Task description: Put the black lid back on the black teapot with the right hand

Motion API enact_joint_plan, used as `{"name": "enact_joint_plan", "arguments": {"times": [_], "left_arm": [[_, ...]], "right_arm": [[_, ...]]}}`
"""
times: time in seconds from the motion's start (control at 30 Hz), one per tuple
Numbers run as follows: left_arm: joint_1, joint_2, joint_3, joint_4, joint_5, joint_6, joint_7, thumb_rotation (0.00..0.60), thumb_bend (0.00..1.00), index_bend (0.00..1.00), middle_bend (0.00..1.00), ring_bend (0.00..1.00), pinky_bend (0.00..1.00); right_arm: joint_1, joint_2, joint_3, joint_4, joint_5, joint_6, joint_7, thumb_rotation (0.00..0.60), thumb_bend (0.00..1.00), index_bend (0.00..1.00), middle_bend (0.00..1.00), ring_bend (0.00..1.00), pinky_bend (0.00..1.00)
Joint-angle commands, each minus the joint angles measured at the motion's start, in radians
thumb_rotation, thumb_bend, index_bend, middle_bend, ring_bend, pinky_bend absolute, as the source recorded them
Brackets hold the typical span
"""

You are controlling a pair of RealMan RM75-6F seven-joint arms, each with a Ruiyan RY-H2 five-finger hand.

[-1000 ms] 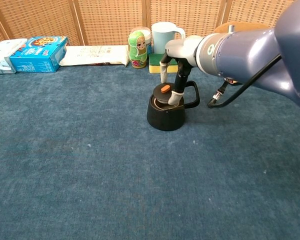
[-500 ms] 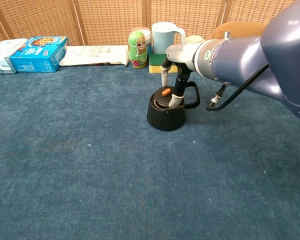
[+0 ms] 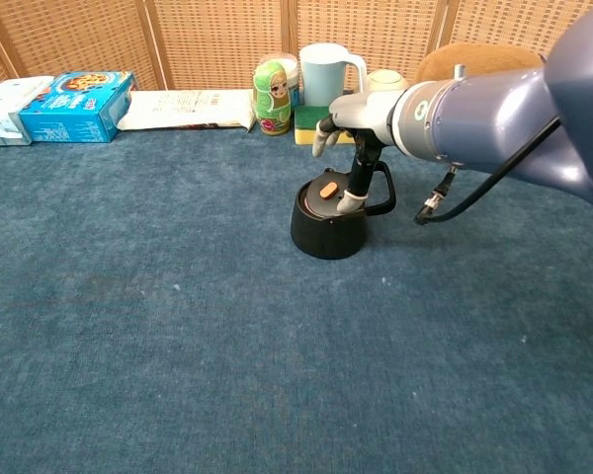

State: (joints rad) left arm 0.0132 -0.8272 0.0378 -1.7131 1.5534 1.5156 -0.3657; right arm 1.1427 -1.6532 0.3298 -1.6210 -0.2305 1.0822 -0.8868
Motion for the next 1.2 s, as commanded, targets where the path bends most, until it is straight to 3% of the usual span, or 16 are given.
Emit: {"name": "enact_joint_plan", "arguments": {"times": [0.03, 0.23, 0.5, 0.73, 1.2], "left_arm": [[0.000, 0.000, 0.000, 0.001, 0.000, 0.001, -0.003, 0.600, 0.13, 0.00, 0.00, 0.00, 0.06], [-0.002, -0.001, 0.002, 0.002, 0.004, -0.004, -0.001, 0.600, 0.13, 0.00, 0.00, 0.00, 0.06], [0.004, -0.002, 0.002, 0.002, 0.005, 0.007, 0.001, 0.600, 0.13, 0.00, 0.00, 0.00, 0.06], [0.000, -0.001, -0.001, 0.002, -0.003, -0.001, -0.001, 0.600, 0.13, 0.00, 0.00, 0.00, 0.06], [0.000, -0.001, -0.002, 0.001, -0.006, -0.003, -0.002, 0.600, 0.13, 0.00, 0.00, 0.00, 0.06]], "right_arm": [[-0.001, 0.009, 0.002, -0.020, -0.009, 0.000, 0.015, 0.600, 0.25, 0.17, 0.10, 0.07, 0.00], [-0.008, 0.049, 0.010, -0.097, -0.079, 0.030, 0.050, 0.600, 0.25, 0.17, 0.11, 0.08, 0.00], [0.002, 0.003, 0.018, 0.019, -0.176, 0.051, 0.107, 0.600, 0.25, 0.17, 0.11, 0.08, 0.00], [0.011, -0.033, 0.019, 0.105, -0.166, 0.039, 0.110, 0.600, 0.25, 0.17, 0.11, 0.08, 0.00], [0.004, -0.078, 0.016, 0.177, -0.168, 0.006, 0.132, 0.600, 0.25, 0.17, 0.11, 0.08, 0.00]]}}
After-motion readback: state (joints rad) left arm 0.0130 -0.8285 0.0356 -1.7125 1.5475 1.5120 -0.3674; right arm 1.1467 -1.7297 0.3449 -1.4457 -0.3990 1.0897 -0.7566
